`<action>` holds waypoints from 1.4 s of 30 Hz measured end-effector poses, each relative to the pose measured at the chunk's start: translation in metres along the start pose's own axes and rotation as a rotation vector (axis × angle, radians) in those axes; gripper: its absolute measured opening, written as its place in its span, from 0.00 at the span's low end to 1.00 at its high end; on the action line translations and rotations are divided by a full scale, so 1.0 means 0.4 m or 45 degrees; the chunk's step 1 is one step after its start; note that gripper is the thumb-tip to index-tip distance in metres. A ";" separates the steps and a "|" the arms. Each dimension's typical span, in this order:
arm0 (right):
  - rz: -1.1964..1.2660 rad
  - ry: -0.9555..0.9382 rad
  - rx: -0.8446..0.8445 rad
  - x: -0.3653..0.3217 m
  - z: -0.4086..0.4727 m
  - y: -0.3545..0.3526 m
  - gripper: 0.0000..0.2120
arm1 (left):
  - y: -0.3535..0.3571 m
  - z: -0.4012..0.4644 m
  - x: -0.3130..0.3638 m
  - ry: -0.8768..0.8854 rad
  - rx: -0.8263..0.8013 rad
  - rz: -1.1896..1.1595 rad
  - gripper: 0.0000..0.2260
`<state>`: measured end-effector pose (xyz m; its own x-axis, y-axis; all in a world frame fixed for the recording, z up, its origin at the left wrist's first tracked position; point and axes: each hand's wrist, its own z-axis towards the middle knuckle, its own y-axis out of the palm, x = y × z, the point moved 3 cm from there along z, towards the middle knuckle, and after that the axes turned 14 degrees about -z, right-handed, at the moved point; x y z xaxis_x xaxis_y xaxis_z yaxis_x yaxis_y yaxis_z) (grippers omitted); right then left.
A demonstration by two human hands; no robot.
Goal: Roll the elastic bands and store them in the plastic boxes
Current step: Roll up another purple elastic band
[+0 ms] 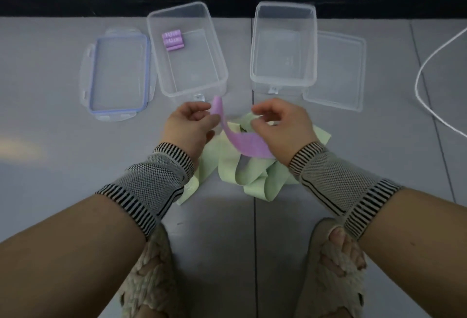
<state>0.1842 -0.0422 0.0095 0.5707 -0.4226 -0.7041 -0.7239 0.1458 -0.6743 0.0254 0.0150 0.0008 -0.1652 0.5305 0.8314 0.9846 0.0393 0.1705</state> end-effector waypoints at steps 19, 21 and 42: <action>0.329 -0.202 0.120 -0.452 -0.257 -0.480 0.08 | 0.121 -0.468 0.508 0.518 -0.234 0.153 0.11; 0.420 -0.200 0.105 -0.487 -0.312 -0.507 0.09 | 0.114 -0.527 0.533 0.498 -0.295 0.126 0.13; 0.593 -0.239 0.028 -0.523 -0.536 -0.501 0.09 | 0.054 -0.758 0.511 0.441 -0.355 -0.197 0.04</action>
<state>0.1267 -0.1748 0.3398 0.2504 -0.1404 -0.9579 -0.9111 0.3003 -0.2822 -0.0048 -0.1324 0.3346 -0.3647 0.2203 0.9047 0.9017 -0.1587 0.4022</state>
